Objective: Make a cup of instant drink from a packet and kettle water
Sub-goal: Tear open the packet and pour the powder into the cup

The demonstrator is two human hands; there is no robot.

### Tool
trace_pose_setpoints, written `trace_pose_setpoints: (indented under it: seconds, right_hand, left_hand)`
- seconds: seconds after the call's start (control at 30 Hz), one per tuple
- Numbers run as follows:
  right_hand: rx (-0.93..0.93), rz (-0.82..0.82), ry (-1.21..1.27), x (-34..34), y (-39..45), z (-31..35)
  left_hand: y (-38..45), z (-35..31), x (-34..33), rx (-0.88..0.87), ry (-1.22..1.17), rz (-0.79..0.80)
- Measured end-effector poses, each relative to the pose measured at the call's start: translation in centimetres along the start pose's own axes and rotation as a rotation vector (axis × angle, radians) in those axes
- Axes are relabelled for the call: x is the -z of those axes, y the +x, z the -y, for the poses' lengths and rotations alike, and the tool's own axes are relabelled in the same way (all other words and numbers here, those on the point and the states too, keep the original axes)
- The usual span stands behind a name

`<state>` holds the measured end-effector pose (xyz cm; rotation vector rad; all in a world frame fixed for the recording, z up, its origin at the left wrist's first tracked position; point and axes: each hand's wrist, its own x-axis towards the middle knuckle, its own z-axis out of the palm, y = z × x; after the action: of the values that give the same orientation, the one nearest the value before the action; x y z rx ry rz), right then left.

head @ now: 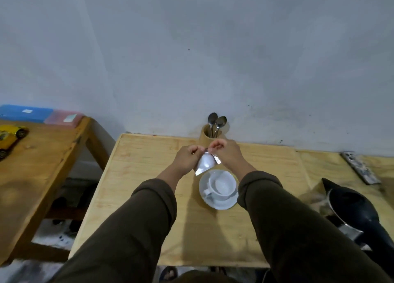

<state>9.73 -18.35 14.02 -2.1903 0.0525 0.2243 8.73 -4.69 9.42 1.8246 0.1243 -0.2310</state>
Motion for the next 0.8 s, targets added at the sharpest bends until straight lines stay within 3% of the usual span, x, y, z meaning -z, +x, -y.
trace_pose_setpoints:
  seconds: [0.53,0.8]
  right_hand:
    - [0.186,-0.169,-0.096,3.5,0.6,-1.6]
    - [0.292,-0.113,-0.137,4.4,0.0,-2.2]
  left_hand:
    - [1.1,-3.7,-4.3,0.007,0.008,-0.068]
    - [1.4,-3.5,-5.8,0.06,-0.035,-0.076]
